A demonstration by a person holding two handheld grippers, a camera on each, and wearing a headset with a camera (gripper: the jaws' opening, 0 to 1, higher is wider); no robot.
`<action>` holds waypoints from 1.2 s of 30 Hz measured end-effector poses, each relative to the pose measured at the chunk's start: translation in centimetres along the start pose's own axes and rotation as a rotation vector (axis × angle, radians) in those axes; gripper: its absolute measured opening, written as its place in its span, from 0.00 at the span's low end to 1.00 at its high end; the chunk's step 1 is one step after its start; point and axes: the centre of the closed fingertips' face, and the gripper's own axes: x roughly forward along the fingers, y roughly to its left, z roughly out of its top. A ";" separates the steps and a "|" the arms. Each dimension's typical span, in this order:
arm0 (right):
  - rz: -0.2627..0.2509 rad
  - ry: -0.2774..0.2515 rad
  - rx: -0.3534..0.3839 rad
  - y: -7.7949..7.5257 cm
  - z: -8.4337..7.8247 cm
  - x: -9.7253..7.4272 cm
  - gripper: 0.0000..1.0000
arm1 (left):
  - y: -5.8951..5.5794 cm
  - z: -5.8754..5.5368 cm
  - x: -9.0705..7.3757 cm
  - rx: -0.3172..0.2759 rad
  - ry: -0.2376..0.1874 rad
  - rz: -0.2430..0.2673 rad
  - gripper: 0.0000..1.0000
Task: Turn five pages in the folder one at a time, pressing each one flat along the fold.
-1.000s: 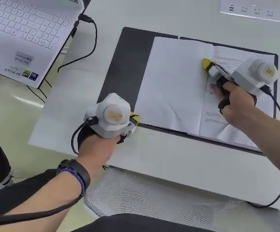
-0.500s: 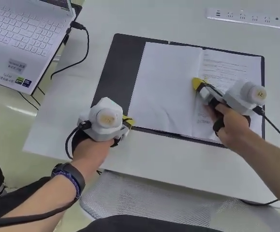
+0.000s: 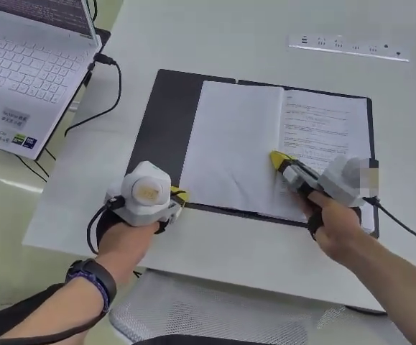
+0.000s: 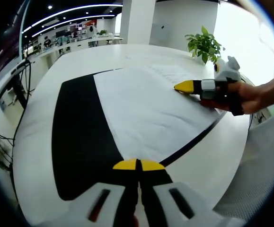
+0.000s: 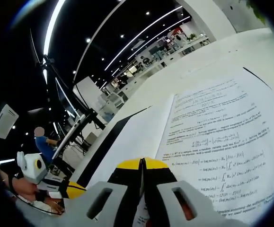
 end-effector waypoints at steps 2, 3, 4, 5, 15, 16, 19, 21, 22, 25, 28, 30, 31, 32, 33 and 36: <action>0.000 0.001 0.003 0.1 -0.3 -0.3 0.00 | 0.0 0.0 0.0 -0.001 -0.001 0.000 0.00; 0.002 0.005 0.001 0.2 -0.5 -0.4 0.00 | 0.0 0.0 0.0 0.000 -0.002 0.000 0.00; 0.005 0.009 -0.002 0.4 -0.8 -0.7 0.00 | 0.0 0.0 0.0 0.002 -0.003 0.000 0.00; 0.007 0.013 0.001 0.5 -0.9 -0.8 0.00 | 0.0 0.0 0.0 0.002 -0.004 0.000 0.00; 0.019 0.048 -0.013 0.5 -2.9 -2.4 0.00 | -0.1 0.0 0.0 0.016 -0.001 -0.003 0.00; 0.020 0.050 -0.013 0.6 -3.1 -2.5 0.00 | -0.1 0.0 0.0 0.016 0.000 -0.003 0.00; 0.028 0.062 -0.016 0.8 -3.8 -3.1 0.00 | -0.1 0.0 -0.1 0.019 0.001 -0.011 0.00; 0.032 0.070 -0.021 0.9 -4.3 -3.5 0.00 | -0.1 0.0 0.0 0.029 0.007 -0.020 0.00; 0.032 0.074 -0.021 1.0 -4.5 -3.7 0.00 | -0.1 0.0 0.0 0.029 0.009 -0.023 0.00; 0.034 0.083 -0.020 1.2 -5.1 -4.2 0.00 | -0.1 0.0 0.0 0.036 0.010 -0.022 0.00; 0.025 0.079 0.000 1.3 -5.7 -4.8 0.00 | -0.1 0.0 -0.1 0.032 0.001 -0.013 0.00; 0.021 0.079 0.002 1.4 -5.8 -5.0 0.00 | -0.2 -0.1 -0.1 0.029 -0.002 -0.008 0.00; 0.022 0.084 -0.002 1.4 -5.8 -5.0 0.00 | -0.2 -0.1 -0.2 0.029 -0.003 -0.007 0.00; 0.023 0.092 -0.006 1.5 -5.9 -5.0 0.00 | -0.2 -0.1 -0.2 0.028 -0.004 -0.005 0.00; 0.023 0.097 -0.008 1.5 -6.0 -5.1 0.00 | -0.2 -0.1 -0.2 0.028 -0.004 -0.005 0.00; 0.023 0.101 -0.002 1.6 -6.2 -5.3 0.00 | -0.2 -0.1 -0.2 0.027 -0.004 -0.007 0.00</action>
